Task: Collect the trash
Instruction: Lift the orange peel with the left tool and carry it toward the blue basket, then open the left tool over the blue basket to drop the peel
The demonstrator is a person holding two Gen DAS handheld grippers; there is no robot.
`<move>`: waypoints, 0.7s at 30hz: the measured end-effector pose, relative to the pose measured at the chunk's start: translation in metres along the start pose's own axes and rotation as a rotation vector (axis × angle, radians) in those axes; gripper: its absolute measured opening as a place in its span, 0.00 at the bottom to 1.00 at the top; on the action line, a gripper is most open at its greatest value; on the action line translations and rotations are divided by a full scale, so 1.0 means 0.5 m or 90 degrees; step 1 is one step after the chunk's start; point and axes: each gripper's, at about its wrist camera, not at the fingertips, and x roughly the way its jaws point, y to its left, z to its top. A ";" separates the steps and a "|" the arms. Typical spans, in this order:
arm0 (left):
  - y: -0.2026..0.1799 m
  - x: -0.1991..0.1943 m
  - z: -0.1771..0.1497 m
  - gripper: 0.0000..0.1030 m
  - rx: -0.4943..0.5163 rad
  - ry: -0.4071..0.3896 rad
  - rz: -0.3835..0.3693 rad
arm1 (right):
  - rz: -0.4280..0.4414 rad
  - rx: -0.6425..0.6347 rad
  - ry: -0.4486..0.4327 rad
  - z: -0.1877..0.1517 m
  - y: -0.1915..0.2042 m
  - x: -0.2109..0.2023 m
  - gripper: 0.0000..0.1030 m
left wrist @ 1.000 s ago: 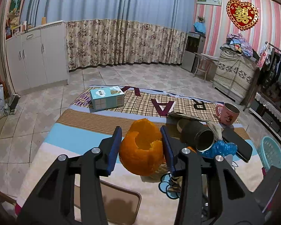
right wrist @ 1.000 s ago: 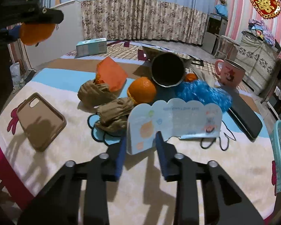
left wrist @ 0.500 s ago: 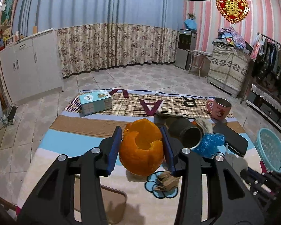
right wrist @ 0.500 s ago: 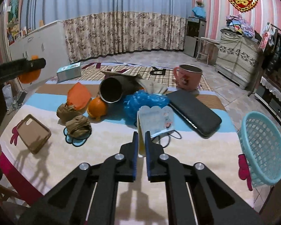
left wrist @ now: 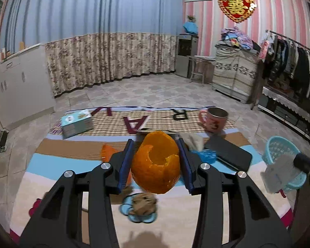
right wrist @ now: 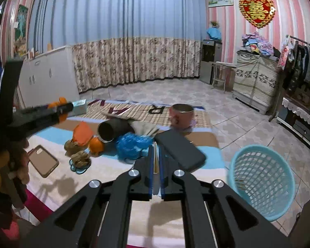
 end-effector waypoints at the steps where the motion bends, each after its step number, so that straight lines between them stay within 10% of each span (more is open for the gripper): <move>1: -0.016 0.002 0.000 0.40 0.005 0.000 -0.007 | -0.008 0.003 -0.005 0.004 -0.018 -0.007 0.05; 21: -0.426 0.077 -0.023 0.40 0.076 0.031 -0.223 | -0.141 0.102 -0.011 -0.004 -0.392 -0.028 0.05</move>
